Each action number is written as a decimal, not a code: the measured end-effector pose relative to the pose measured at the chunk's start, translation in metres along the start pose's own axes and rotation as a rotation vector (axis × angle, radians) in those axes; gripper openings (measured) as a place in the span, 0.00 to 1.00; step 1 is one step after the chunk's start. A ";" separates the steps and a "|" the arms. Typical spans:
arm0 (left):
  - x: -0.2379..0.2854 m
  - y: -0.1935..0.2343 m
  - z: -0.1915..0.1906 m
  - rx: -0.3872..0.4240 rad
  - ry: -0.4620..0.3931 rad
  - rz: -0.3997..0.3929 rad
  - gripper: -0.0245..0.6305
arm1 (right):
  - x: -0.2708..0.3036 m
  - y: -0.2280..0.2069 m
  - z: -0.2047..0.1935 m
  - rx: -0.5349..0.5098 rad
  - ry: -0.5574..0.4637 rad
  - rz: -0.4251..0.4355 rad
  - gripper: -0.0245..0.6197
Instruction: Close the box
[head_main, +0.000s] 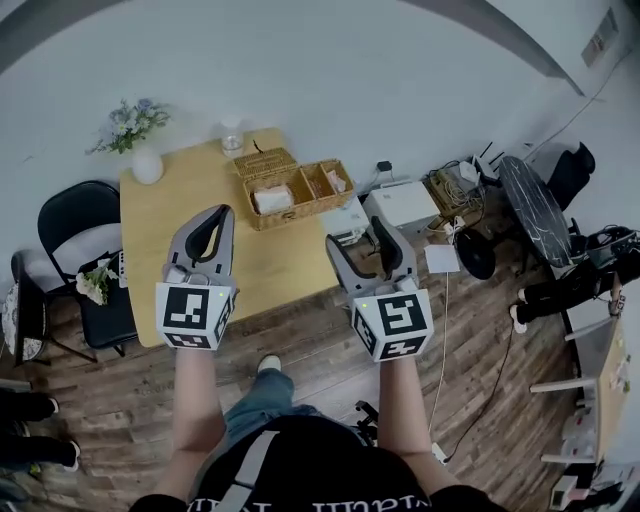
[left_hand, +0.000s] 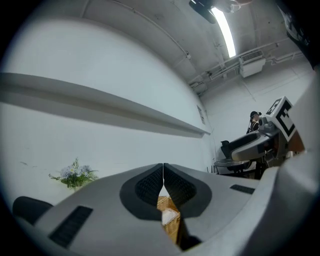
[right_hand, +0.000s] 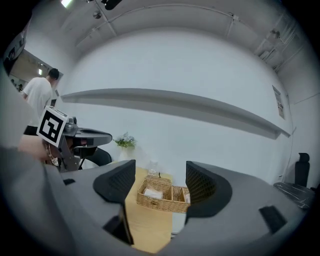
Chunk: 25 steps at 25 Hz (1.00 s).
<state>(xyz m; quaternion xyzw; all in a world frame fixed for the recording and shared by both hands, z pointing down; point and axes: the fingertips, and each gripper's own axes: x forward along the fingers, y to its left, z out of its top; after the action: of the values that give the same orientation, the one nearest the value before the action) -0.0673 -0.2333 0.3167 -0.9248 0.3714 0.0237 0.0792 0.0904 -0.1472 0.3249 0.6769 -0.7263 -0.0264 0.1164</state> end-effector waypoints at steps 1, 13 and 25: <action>0.010 0.007 -0.003 -0.009 0.005 0.011 0.06 | 0.012 -0.005 -0.001 0.002 0.007 0.007 0.52; 0.079 0.056 -0.027 -0.046 0.009 0.071 0.06 | 0.111 -0.029 -0.019 0.097 0.075 0.099 0.52; 0.124 0.070 -0.052 -0.039 0.074 0.204 0.06 | 0.186 -0.062 -0.041 0.093 0.111 0.240 0.52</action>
<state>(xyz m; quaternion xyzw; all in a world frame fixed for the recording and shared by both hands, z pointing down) -0.0273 -0.3764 0.3466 -0.8838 0.4657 0.0046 0.0445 0.1486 -0.3317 0.3771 0.5901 -0.7950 0.0589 0.1273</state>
